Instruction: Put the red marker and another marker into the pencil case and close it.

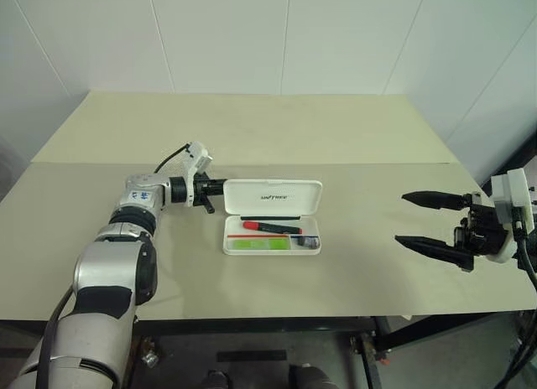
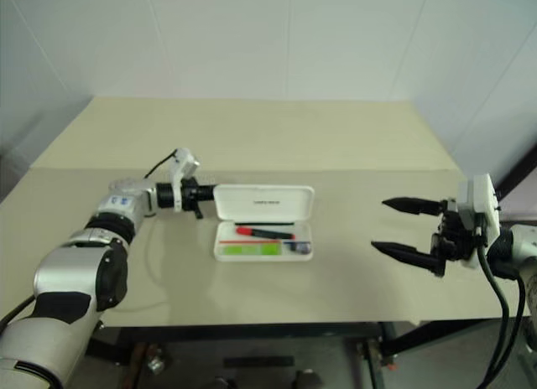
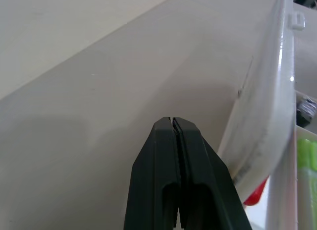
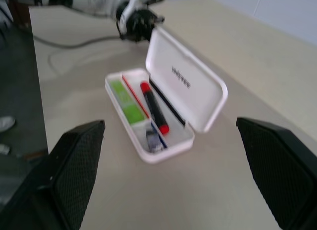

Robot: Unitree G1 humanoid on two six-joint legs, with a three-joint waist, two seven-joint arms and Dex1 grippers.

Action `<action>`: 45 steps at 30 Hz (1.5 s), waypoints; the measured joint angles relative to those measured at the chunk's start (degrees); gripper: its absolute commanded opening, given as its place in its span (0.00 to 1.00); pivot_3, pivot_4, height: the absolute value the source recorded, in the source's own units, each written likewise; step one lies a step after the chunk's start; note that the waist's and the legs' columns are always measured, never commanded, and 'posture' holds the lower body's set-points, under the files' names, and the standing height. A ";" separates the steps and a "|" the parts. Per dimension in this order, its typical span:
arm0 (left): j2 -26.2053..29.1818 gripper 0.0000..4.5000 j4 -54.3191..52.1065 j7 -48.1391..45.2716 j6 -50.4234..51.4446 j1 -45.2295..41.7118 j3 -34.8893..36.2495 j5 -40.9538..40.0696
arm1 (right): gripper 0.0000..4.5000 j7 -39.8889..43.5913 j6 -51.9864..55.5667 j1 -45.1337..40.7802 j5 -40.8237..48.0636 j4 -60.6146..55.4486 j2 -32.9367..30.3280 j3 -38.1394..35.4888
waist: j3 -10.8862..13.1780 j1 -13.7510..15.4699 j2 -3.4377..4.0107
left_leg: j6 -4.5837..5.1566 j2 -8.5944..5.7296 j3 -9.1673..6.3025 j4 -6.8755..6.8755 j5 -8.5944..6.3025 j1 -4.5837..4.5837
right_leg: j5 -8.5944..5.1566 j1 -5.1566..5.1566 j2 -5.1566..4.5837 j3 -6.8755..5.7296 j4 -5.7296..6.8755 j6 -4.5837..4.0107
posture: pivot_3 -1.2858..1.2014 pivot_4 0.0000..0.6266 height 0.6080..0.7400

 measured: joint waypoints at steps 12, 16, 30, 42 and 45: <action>2.14 0.01 -0.06 -19.28 -1.83 -2.78 -5.09 3.68 | 1.00 3.50 -3.23 -3.20 -2.95 3.03 0.18 2.62 | 0.00 -0.07 0.01 | -0.01 0.00 0.00 0.01 0.01 0.00 | 0.00 -0.03 0.01 0.01 0.04 -0.01 | 0.52 0.24 1.00; 1.31 0.01 -0.17 -19.30 -4.51 -3.68 -7.40 5.28 | 1.00 5.13 -3.87 -4.02 -3.19 3.69 0.24 3.93 | 0.00 -0.01 0.01 | -0.01 0.00 -0.01 0.04 0.01 -0.01 | 0.00 -0.02 -0.01 0.01 0.05 0.00 | 0.52 0.24 1.00; -2.01 0.01 -2.10 -18.10 -19.92 -3.91 -18.35 13.55 | 1.00 6.09 -4.73 -7.73 -4.47 6.00 1.23 6.24 | 0.00 0.00 0.02 | -0.01 0.00 0.00 0.08 0.01 0.05 | 0.00 0.03 -0.02 0.06 0.09 0.00 | 0.52 0.24 1.00; -4.37 0.01 -2.36 -15.56 -26.56 -3.69 -19.69 14.64 | 1.00 4.95 -4.77 -6.66 -4.79 5.86 1.44 6.24 | -0.04 -0.28 0.09 | 0.00 -0.02 0.14 0.10 0.01 0.88 | 0.00 0.88 -0.03 0.20 0.01 -0.01 | 0.52 0.24 1.00; -5.56 0.01 -1.74 -18.11 -25.43 -2.46 -15.98 11.36 | 1.00 4.74 -4.78 -6.35 -4.79 5.66 1.44 6.23 | -0.03 -0.50 0.07 | 0.00 -0.01 0.16 -0.03 0.00 0.81 | 0.00 0.72 -0.03 0.20 0.02 0.00 | 0.52 0.24 1.00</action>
